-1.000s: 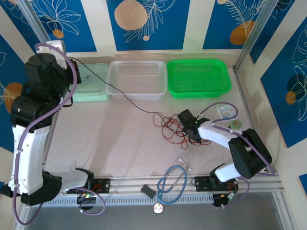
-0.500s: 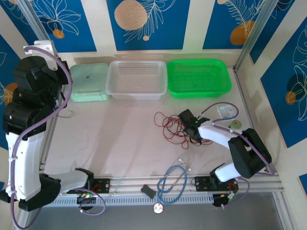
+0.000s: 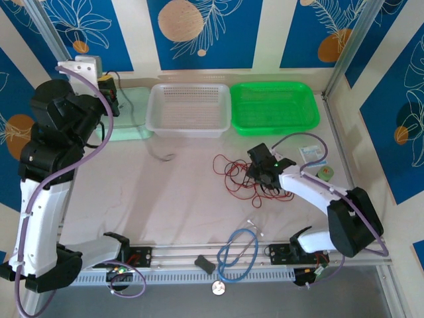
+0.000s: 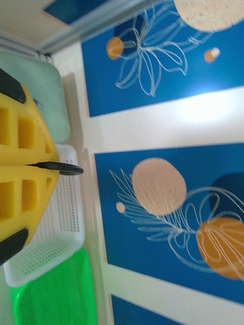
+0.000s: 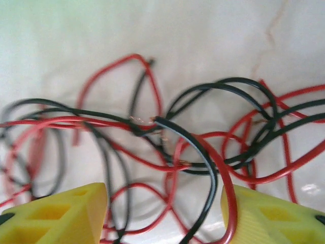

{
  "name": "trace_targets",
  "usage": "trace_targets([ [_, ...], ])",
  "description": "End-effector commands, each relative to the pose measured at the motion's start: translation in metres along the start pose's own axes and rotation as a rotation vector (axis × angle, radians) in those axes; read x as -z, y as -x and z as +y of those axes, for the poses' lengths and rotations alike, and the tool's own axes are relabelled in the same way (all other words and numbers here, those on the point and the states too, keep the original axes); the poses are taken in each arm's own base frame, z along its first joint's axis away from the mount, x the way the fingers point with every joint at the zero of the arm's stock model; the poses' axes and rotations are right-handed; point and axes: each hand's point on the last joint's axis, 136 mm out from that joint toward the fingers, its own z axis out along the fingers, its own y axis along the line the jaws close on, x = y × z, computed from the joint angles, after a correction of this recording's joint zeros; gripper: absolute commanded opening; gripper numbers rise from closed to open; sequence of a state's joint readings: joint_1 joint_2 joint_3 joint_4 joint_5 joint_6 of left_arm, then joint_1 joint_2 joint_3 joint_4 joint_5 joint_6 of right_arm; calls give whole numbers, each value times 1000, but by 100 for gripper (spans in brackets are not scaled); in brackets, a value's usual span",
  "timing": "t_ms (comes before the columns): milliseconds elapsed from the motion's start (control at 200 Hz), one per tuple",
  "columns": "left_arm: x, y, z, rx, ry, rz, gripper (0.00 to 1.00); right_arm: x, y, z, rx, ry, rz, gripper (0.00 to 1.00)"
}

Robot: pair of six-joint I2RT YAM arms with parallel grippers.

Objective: Untangle the cables
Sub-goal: Place the cable in the container.

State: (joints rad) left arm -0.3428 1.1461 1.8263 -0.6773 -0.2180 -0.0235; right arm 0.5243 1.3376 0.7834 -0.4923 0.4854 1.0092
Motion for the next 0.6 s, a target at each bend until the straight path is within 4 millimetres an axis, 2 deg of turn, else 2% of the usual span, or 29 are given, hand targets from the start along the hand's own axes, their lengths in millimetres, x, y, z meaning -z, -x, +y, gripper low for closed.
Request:
trace_targets([
  [0, 12, 39, -16, -4, -104, -190, 0, 23, 0, 14, 47, 75, 26, 66],
  [215, 14, 57, -23, 25, -148, -313, 0, 48, 5, 10, 39, 127, -7, 78],
  [305, 10, 58, -31, 39, -192, -316, 0, 61, 9, 17, 78, 186, -33, 84],
  [415, 2, 53, -43, 56, -254, -289, 0, 85, 12, 49, 260, 361, -67, 87],
  [595, -8, 39, -62, 69, -357, -217, 0, 142, 2, 118, 695, 635, -201, 89],
])
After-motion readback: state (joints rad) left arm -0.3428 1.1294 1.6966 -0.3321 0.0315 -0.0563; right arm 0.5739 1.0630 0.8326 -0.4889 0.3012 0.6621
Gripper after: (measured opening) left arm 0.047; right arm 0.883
